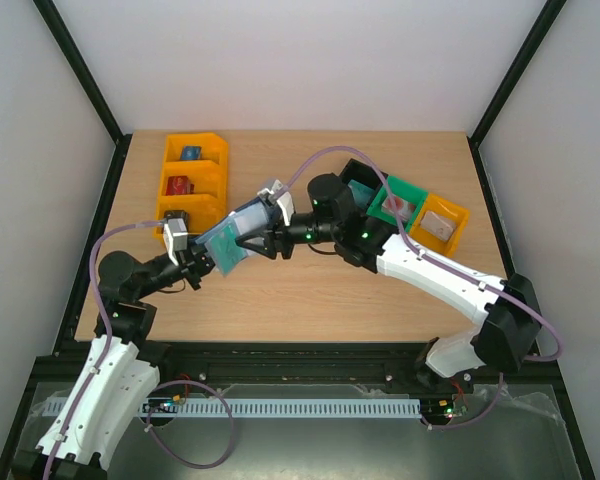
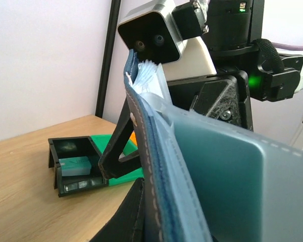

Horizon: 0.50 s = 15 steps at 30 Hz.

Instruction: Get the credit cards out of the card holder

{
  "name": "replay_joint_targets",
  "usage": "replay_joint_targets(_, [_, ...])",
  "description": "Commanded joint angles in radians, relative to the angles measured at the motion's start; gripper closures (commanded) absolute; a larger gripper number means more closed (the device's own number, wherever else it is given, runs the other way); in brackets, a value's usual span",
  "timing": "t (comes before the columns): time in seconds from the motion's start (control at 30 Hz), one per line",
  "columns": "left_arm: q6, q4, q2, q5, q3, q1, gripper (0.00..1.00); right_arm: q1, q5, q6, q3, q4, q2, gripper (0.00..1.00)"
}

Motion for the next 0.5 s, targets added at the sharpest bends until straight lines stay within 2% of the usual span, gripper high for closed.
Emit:
replay_joint_targets(0.0, [-0.044, 0.083, 0.005, 0.076, -0.012, -0.007, 0.98, 0.007, -0.060, -0.021, -0.001, 0.030, -0.036, 0.55])
replay_joint_targets(0.3, [-0.052, 0.071, 0.005, 0.065, -0.018, -0.007, 0.97, -0.001, -0.091, -0.055, -0.017, -0.019, -0.085, 0.84])
replay_joint_targets(0.4, [-0.050, 0.057, 0.003, 0.063, -0.018, -0.006, 0.88, -0.011, -0.096, -0.055, -0.025, -0.021, -0.102, 0.98])
replay_joint_targets(0.47, [-0.043, 0.045, 0.001, 0.065, -0.017, -0.006, 0.82, -0.023, -0.098, -0.053, -0.033, -0.022, -0.115, 0.98])
